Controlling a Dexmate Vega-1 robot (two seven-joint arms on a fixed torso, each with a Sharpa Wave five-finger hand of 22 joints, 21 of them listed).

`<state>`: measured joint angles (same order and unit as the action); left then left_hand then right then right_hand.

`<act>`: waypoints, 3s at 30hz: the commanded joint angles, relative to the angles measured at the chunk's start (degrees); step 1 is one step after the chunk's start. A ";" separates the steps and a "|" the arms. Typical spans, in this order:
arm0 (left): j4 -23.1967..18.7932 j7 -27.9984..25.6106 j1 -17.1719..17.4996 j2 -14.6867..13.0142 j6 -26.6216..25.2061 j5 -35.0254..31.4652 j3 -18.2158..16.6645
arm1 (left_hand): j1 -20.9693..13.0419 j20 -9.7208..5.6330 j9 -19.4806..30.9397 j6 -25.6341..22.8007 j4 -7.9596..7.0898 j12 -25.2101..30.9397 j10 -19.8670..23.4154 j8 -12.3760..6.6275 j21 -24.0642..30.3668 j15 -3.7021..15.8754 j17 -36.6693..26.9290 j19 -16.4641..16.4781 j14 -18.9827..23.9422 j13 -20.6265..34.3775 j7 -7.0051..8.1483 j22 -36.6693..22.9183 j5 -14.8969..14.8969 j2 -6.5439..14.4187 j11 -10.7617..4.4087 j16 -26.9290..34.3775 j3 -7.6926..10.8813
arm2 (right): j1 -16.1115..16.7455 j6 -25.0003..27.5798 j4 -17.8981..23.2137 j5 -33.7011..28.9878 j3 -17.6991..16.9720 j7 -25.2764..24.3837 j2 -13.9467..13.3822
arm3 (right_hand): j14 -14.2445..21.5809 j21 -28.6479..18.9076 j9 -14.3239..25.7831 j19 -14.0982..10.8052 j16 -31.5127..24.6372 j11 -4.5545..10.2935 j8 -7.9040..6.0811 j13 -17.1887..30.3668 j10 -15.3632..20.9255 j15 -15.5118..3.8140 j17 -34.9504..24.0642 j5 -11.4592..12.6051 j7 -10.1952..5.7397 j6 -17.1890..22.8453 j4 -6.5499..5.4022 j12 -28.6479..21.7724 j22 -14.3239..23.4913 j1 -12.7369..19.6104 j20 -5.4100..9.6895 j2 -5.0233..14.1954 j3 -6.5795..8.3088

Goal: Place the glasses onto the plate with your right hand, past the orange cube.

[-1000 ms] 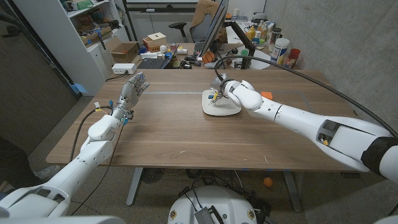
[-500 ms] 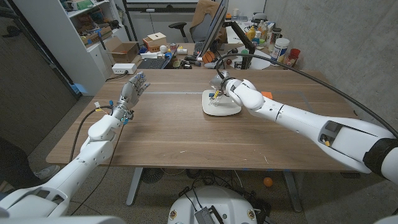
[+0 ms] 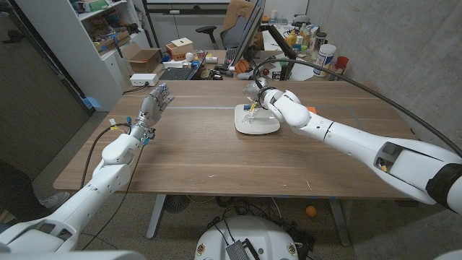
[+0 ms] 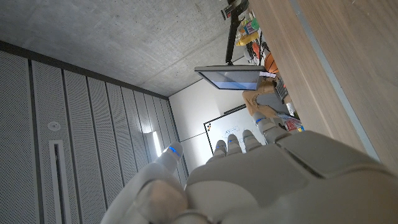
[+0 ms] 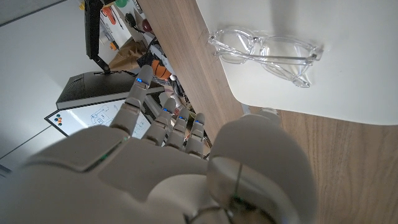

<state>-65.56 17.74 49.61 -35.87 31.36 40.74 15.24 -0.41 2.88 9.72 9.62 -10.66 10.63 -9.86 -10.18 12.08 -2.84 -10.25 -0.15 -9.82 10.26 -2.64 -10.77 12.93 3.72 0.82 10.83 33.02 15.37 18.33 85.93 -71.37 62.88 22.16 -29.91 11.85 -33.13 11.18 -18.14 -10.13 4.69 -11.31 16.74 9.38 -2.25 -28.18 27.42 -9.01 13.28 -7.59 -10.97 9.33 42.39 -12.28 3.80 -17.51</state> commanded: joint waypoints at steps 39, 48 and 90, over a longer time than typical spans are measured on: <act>2.51 2.17 -1.58 0.69 0.61 0.53 0.06 | -0.29 0.49 0.26 -0.02 0.04 0.50 -1.42 -0.22 0.27 -0.17 -0.21 0.09 -1.32 0.20 0.08 -0.13 0.33 6.28 0.35 -0.01 -0.13 | -1.33 -13.74 4.34 11.63 -8.83 -12.42 -5.02 | -1.43 4.70 0.24 -0.74 -1.23 -1.84 -0.71 -2.16 0.61 -2.89 5.26 -1.05 -0.13 1.87 -0.30 -0.83 0.06 -1.71 1.01 -0.06 -0.81; 2.16 1.90 -1.44 0.69 0.57 0.46 0.10 | -0.30 0.53 0.26 -0.02 0.03 0.51 -1.41 -0.22 0.28 -0.21 -0.21 0.09 -1.29 0.19 0.09 -0.13 0.33 6.31 0.37 0.00 -0.11 | -1.71 -15.82 4.69 10.92 -9.69 -13.53 -5.52 | -1.30 5.09 0.26 -1.79 -1.24 -1.57 -0.77 -2.42 0.77 -3.07 5.99 -0.97 -0.66 2.33 -0.38 -0.83 0.03 -2.31 0.87 -0.61 -1.09; 2.23 7.00 -0.73 -0.71 1.52 2.87 -0.97 | -0.30 0.93 0.26 -0.10 0.02 0.53 -1.40 -0.24 0.27 -0.21 -0.21 0.04 -1.26 0.20 0.26 -0.13 0.34 6.34 0.35 0.01 -0.07 | 0.73 -15.59 10.03 12.84 -14.29 -15.02 -6.01 | 3.38 8.63 0.24 -6.33 -3.05 -4.35 -0.36 -3.74 4.09 -2.76 9.13 -0.29 -0.42 1.26 -2.48 -1.63 0.03 -11.38 5.00 3.21 -1.15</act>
<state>-64.57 21.76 49.38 -36.15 32.42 42.37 14.68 -0.41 3.42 9.72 9.62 -10.66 10.63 -9.86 -10.18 12.08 -2.84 -10.25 -0.23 -9.83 10.26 -2.64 -10.77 12.93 3.72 0.82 10.83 33.02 14.41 1.19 93.52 -58.15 49.65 8.27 -35.59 14.37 -24.94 11.33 -23.74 -12.80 0.42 -11.37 13.03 12.72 -2.28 -19.17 26.75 -9.66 14.06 -9.98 -12.19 9.35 31.68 -7.96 6.91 -18.32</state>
